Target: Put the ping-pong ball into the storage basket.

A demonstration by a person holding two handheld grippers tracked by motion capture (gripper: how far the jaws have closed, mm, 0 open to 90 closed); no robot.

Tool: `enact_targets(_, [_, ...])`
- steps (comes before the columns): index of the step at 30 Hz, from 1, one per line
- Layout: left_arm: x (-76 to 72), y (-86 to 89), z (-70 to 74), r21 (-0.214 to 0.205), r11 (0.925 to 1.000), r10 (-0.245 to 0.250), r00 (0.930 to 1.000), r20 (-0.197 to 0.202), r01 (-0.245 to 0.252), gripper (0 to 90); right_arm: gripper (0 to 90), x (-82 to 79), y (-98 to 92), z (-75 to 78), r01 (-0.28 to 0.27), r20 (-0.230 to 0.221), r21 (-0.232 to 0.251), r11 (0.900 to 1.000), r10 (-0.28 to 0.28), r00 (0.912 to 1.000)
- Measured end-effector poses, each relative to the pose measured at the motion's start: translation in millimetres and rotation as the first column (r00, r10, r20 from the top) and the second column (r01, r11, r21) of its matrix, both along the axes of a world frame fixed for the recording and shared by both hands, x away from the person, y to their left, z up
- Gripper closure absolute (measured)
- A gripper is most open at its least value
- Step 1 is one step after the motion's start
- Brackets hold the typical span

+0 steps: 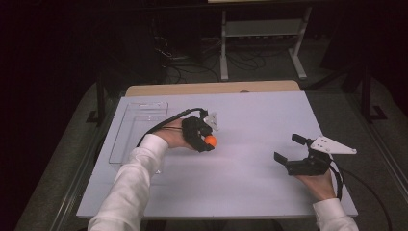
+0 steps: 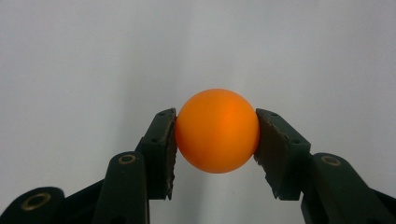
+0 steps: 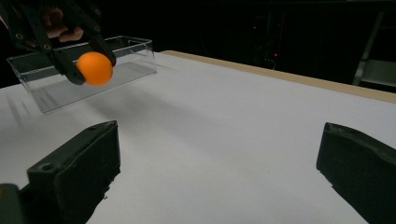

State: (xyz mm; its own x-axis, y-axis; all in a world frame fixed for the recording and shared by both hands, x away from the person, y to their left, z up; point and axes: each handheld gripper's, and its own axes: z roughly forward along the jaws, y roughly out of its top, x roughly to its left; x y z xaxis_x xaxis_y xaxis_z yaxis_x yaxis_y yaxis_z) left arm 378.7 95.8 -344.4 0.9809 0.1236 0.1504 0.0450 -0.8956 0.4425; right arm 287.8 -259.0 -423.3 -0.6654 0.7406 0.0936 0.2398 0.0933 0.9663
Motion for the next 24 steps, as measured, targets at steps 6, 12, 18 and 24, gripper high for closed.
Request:
enact_targets(6, [-2.2,7.1,9.4,0.008,1.0,0.003,0.9997,0.023,-0.003,50.8,0.0,0.6,1.4,-0.6,-0.005,-0.002,-0.004,1.0,0.005,1.0])
enact_targets(12, [-6.3,14.9,20.5,-0.001,0.9998,0.019,0.9989,0.044,-0.019,50.8,0.0,0.5,1.9,-0.7,-0.008,-0.003,-0.005,1.0,0.008,1.0])
enact_targets(18, [-11.6,22.4,33.6,-0.02,0.9993,0.032,0.9974,0.065,-0.03,50.9,0.0,-1.6,3.4,0.1,-0.01,0.002,-0.005,0.9999,0.01,0.9999])
enact_targets(24, [-15.0,30.1,44.7,-0.03,0.999,0.037,0.9959,0.083,-0.034,50.9,0.0,-1.9,3.1,0.3,-0.007,0.001,-0.002,1.0,0.007,1.0])
